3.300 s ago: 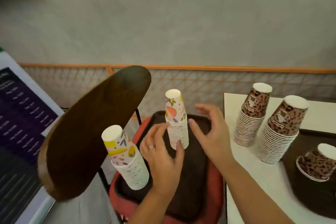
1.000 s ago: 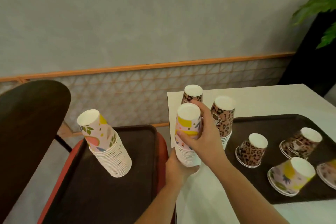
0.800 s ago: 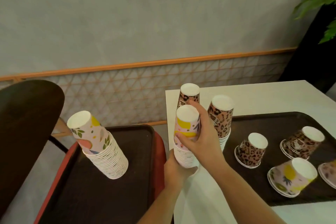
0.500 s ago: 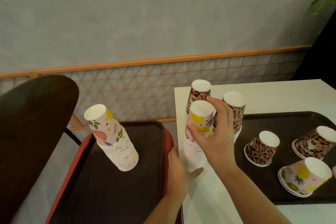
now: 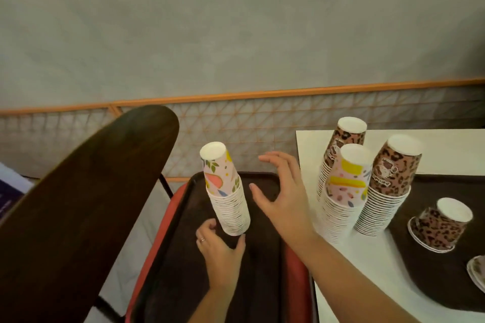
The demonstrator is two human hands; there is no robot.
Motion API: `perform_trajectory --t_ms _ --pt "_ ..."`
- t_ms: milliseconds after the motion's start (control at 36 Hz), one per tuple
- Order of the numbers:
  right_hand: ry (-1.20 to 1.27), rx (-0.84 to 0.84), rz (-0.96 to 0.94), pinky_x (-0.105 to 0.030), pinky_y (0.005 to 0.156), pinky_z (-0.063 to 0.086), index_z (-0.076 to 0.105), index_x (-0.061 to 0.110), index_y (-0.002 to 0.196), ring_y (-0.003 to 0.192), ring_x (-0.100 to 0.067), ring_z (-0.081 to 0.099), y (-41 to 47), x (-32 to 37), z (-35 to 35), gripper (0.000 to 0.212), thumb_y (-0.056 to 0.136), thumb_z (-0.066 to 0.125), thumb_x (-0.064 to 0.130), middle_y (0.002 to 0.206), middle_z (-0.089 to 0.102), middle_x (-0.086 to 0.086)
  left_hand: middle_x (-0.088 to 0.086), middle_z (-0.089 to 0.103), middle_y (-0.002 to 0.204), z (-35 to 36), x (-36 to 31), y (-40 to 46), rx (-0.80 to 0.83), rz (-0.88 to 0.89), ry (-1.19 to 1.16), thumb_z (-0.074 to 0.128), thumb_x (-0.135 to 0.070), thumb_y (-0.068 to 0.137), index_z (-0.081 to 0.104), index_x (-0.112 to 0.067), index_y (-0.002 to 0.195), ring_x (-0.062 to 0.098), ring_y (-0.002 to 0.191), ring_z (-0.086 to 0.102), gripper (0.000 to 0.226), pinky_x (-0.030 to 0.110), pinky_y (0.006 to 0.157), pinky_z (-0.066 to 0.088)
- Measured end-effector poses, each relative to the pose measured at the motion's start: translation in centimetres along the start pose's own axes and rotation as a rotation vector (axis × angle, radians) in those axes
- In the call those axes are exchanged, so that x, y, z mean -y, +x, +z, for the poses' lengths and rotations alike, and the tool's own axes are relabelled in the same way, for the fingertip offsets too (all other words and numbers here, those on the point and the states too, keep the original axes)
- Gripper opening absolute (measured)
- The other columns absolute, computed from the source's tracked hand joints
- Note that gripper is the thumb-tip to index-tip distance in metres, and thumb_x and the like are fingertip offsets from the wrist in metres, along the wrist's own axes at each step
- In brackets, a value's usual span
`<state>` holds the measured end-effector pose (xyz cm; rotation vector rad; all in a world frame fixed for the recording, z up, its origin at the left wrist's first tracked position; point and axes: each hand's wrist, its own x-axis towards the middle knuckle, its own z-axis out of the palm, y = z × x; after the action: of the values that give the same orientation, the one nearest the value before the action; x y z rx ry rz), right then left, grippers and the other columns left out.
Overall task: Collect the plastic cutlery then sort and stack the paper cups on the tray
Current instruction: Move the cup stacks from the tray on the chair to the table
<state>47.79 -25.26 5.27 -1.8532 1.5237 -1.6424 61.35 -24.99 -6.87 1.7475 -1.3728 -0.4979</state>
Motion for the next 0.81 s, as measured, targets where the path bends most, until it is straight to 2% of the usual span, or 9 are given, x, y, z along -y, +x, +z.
perform_trajectory --t_ms 83,167,306,417,528,667,806 --pt "0.001 0.134 0.058 0.002 0.095 0.026 0.046 0.018 0.127 0.117 0.003 0.037 0.6 -0.2 2.9 0.059 0.075 0.073 0.021 0.129 0.042 0.002 0.009 0.035 0.137 -0.8 0.1 2.2 0.078 -0.086 -0.024 0.085 -0.019 0.062 0.030 -0.010 0.135 0.025 0.128 0.034 0.092 0.038 0.103 0.036" --pt "0.007 0.229 0.107 0.007 0.086 0.026 0.037 0.020 0.134 0.114 0.006 0.032 1.3 -0.4 5.4 0.071 0.074 0.075 0.025 0.134 0.038 0.005 0.007 0.026 0.147 -1.1 0.2 3.9 0.166 -0.104 -0.056 0.086 -0.025 0.060 0.022 -0.014 0.143 0.025 0.137 0.025 0.105 0.039 0.107 0.032" --pt "0.015 0.278 0.167 -0.014 0.095 0.033 0.026 0.021 0.140 0.123 -0.002 0.034 1.9 -1.4 8.3 0.087 0.070 0.078 0.028 0.138 0.035 0.006 0.006 0.027 0.148 -0.2 0.6 5.4 0.274 -0.084 -0.143 0.089 -0.028 0.053 0.016 -0.017 0.145 0.024 0.138 0.028 0.118 0.042 0.108 0.036" --pt "0.035 0.255 0.210 -0.017 0.095 0.037 0.028 0.022 0.139 0.125 -0.006 0.038 2.3 -2.3 9.4 0.086 0.069 0.079 0.029 0.137 0.040 0.006 0.001 0.037 0.144 0.9 0.9 6.2 0.318 -0.136 -0.224 0.090 -0.029 0.050 0.020 -0.020 0.144 0.020 0.132 0.040 0.118 0.040 0.104 0.043" --pt "0.052 0.236 0.236 -0.006 0.087 0.036 0.035 0.023 0.135 0.119 -0.004 0.044 2.4 -3.0 9.8 0.081 0.068 0.080 0.030 0.131 0.048 0.008 -0.003 0.053 0.129 2.1 1.7 6.7 0.349 -0.160 -0.241 0.090 -0.031 0.050 0.030 -0.022 0.139 0.016 0.118 0.053 0.108 0.030 0.091 0.049" --pt "0.060 0.193 0.284 -0.002 0.079 0.040 0.040 0.023 0.131 0.108 0.003 0.046 2.2 -3.7 9.5 0.076 0.067 0.080 0.031 0.118 0.051 0.013 -0.011 0.057 0.110 2.9 2.4 6.9 0.394 -0.183 -0.252 0.091 -0.023 0.051 0.039 -0.023 0.132 0.014 0.106 0.059 0.096 0.020 0.075 0.047" --pt "0.055 0.144 0.338 0.004 0.075 0.039 0.041 0.023 0.129 0.098 0.007 0.049 1.7 -4.2 8.5 0.076 0.065 0.081 0.030 0.111 0.048 0.019 -0.015 0.057 0.106 3.0 2.0 6.5 0.408 -0.191 -0.240 0.091 -0.027 0.052 0.040 -0.029 0.128 0.005 0.093 0.055 0.091 0.015 0.069 0.045"
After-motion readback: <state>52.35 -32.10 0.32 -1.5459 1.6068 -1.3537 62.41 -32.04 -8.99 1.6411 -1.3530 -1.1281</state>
